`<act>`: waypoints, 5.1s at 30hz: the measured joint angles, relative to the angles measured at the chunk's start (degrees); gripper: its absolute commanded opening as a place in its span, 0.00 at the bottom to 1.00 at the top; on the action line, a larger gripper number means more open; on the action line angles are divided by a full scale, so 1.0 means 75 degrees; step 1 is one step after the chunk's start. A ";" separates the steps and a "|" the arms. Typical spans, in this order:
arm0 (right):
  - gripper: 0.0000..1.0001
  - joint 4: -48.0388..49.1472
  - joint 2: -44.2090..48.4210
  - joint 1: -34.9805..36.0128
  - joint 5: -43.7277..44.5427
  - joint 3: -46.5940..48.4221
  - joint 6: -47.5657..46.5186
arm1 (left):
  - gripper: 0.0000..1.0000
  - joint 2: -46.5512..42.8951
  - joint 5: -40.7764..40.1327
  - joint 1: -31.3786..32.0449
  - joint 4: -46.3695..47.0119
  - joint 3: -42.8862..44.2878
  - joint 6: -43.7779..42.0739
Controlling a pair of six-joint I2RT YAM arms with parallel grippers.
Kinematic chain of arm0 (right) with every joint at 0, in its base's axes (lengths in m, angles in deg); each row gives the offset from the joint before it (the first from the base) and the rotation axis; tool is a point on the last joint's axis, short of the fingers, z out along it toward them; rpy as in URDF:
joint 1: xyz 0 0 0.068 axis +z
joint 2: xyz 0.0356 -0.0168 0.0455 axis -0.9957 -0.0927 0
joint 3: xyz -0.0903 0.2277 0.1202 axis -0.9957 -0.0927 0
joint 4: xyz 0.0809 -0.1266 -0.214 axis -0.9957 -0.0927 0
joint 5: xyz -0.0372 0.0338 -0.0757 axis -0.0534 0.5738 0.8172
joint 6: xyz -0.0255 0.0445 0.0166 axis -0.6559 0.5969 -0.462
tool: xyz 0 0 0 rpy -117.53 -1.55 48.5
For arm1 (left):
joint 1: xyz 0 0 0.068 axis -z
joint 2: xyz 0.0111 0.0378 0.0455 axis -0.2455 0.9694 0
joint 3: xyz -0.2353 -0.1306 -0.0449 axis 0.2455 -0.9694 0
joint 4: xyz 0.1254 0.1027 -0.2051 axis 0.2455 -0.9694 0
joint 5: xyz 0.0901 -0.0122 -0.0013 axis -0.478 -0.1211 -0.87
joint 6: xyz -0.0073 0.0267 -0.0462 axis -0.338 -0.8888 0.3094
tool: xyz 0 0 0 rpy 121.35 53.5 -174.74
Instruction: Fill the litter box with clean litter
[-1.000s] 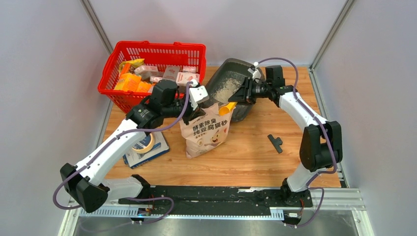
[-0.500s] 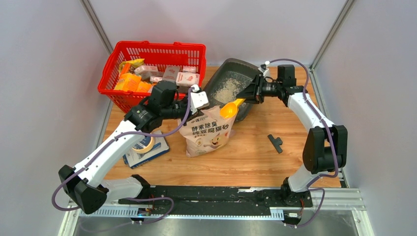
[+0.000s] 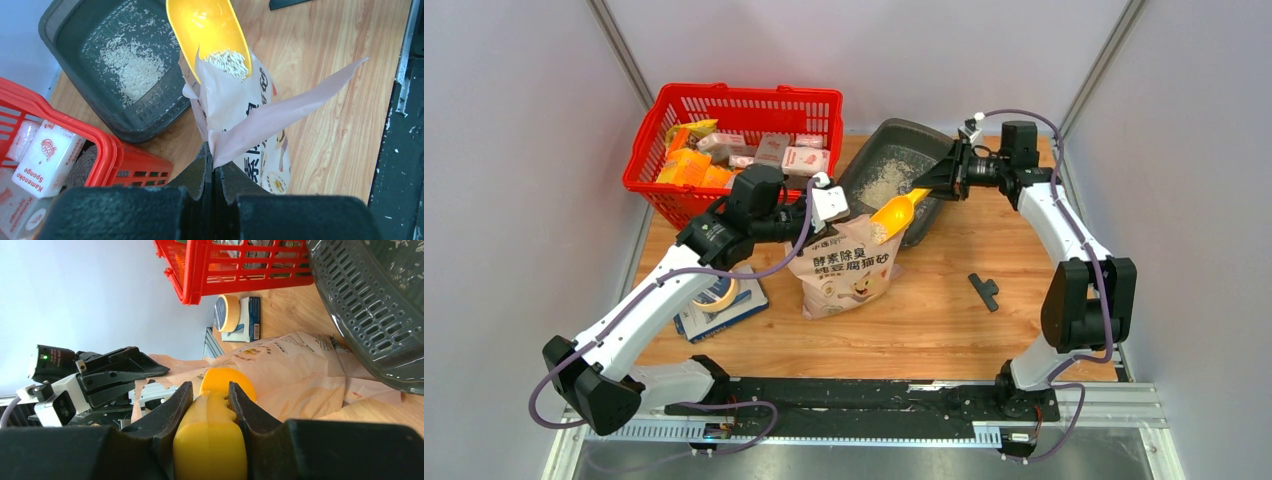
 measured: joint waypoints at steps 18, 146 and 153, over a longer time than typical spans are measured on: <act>0.00 0.0152 -0.0035 -0.0682 -0.0227 0.0111 0.0245 | 0.00 -0.0006 -0.0198 -0.0009 -0.0032 0.0009 -0.0003; 0.00 0.1142 -0.0079 0.0968 0.0950 -0.0586 -0.0248 | 0.00 -0.0262 -0.0391 -0.0038 0.0233 -0.0239 0.1204; 0.00 0.1000 -0.0079 0.0213 0.0044 -0.0586 0.0000 | 0.00 -0.0262 -0.0358 0.0020 0.0166 -0.0213 0.0373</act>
